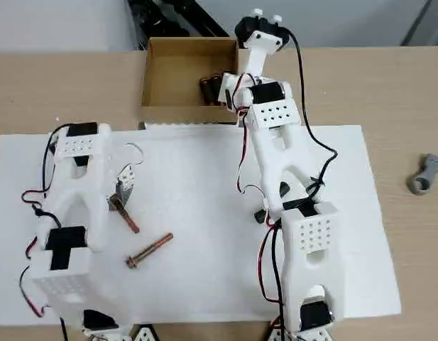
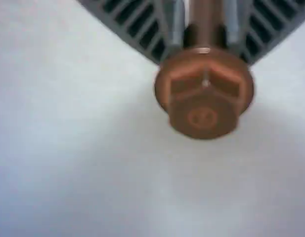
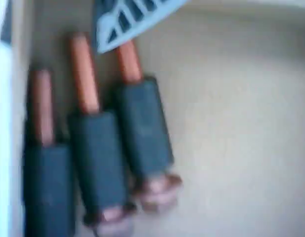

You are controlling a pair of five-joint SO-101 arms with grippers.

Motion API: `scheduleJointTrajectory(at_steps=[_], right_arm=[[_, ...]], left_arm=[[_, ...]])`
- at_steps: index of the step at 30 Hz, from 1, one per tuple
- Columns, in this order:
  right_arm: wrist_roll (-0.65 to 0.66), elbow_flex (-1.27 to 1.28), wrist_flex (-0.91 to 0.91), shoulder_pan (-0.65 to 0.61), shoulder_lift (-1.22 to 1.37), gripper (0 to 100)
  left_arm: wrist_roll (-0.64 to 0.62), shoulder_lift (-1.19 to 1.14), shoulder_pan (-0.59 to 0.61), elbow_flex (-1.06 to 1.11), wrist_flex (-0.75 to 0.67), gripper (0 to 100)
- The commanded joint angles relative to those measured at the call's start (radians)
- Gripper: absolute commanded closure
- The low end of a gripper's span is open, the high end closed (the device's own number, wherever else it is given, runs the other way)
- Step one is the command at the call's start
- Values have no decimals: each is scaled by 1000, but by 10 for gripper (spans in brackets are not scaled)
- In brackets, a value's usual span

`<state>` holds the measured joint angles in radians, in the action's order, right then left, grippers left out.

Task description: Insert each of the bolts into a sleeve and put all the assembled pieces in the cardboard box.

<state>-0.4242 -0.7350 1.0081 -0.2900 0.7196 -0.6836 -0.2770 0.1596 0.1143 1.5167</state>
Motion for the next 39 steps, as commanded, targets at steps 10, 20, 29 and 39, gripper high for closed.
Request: scheduleJointTrajectory(at_steps=[10,20,29,39], right_arm=[[-17,-49,417,45,-321,852],[-186,71,668,84,-447,854],[-221,519,664,58,-650,854],[-404,818,484,65,-659,854]], left_arm=[[181,25,-74,-555,238,995],[416,308,-121,-642,235,995],[554,605,-115,-435,235,995],[597,839,-101,-160,130,995]])
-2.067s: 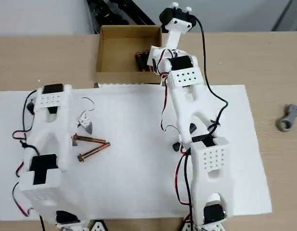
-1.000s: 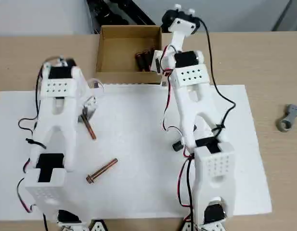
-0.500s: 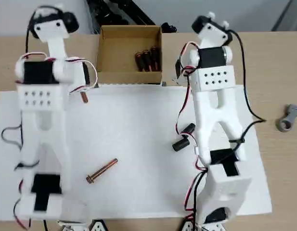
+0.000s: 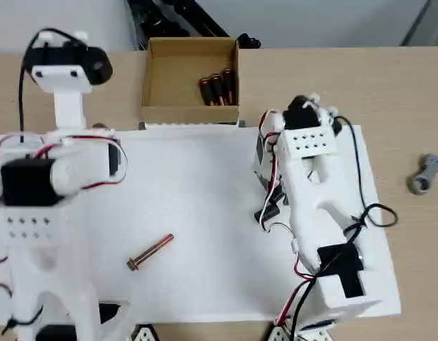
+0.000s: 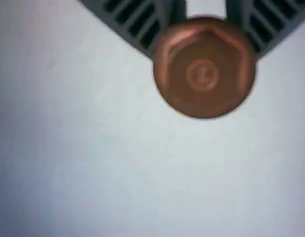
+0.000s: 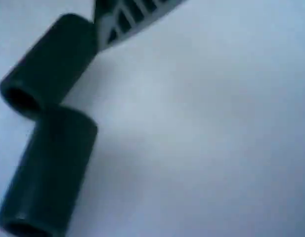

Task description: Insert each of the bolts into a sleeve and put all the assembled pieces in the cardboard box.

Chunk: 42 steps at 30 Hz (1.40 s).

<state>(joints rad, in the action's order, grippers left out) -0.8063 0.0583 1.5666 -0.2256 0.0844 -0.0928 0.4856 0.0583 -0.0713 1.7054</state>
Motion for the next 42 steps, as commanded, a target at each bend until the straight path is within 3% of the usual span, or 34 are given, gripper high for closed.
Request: scheduleJointTrajectory(at_steps=[1,7,24,28,31,35,42], right_arm=[[-21,32,-104,1,-16,854],[-86,37,-226,1,87,854],[-87,34,-300,79,348,860],[-60,37,-303,73,349,998],[-11,34,-298,61,346,982],[25,8,-245,50,344,994],[87,-239,19,21,343,994]], left_arm=[[5,94,0,44,-77,995],[5,140,3,114,-114,995],[6,138,5,114,-117,995],[6,138,2,114,-117,995],[6,140,2,114,-117,995],[6,144,5,114,-117,995],[6,146,6,113,-117,995]])
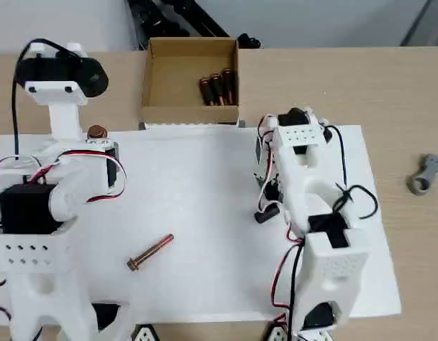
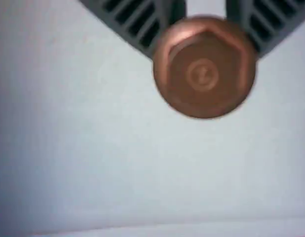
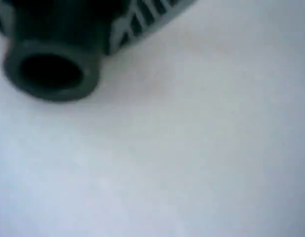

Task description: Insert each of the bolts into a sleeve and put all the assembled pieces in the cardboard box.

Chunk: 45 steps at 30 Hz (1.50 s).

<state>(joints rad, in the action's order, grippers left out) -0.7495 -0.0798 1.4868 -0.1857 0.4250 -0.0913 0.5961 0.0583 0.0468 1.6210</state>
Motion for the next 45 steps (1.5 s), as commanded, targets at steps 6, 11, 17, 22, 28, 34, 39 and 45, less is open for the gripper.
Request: scheduleJointTrajectory(at_steps=[6,11,17,22,28,34,39,45], right_arm=[[158,-245,174,-27,-125,994],[353,-245,127,-53,-361,994],[537,-245,119,-74,-638,994],[647,-233,120,-97,-868,994],[663,-20,108,-159,-1155,995],[626,364,-15,-209,-1478,995],[540,726,-260,-214,-1756,995],[528,1077,-516,-254,-2029,995]], left_arm=[[3,37,6,-8,-34,995],[-5,37,2,-5,-104,995],[-80,37,0,-5,-213,995],[-135,37,-2,-5,-293,995],[-184,38,-2,-12,-296,995],[-176,149,-106,-5,-302,995],[-176,230,-262,-4,-353,995],[-181,232,-370,-4,-361,995]])
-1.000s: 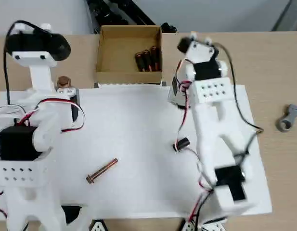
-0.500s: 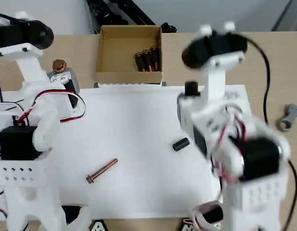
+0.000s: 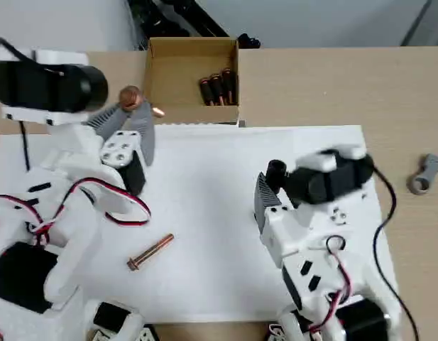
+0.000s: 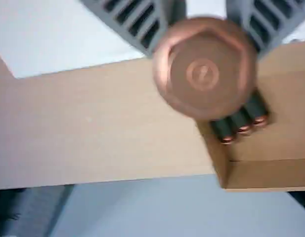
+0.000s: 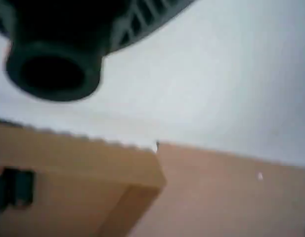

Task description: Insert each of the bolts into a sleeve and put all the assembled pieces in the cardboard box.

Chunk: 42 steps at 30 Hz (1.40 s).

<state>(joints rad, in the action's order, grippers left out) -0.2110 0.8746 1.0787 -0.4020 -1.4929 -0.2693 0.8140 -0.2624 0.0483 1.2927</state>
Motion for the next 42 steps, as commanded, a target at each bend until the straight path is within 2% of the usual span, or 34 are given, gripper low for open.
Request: scheduleJointTrajectory(at_steps=[1,6,10,14,18,22,26,34,37,42], right_arm=[[-8,172,-133,-73,-150,995],[-5,411,-245,-245,-315,995],[-5,479,-355,-252,-317,995],[-3,480,-410,-251,-300,995],[-3,482,-407,-251,-302,995],[23,488,-407,-251,-294,995],[91,519,-414,-251,-302,995],[95,519,-407,-251,-302,995],[95,519,-407,-251,-302,995],[95,519,-410,-251,-302,995]], left_arm=[[-5,14,-74,-4,-44,995],[-5,14,-187,68,-160,995],[-5,14,-281,180,-262,995],[-5,14,-308,242,-252,995],[3,14,-307,206,-149,993],[77,-28,-305,120,-38,994],[103,-150,-305,-58,123,994],[124,-446,-296,-499,431,994],[121,-500,-296,-567,459,994],[86,-503,-304,-539,457,994]])
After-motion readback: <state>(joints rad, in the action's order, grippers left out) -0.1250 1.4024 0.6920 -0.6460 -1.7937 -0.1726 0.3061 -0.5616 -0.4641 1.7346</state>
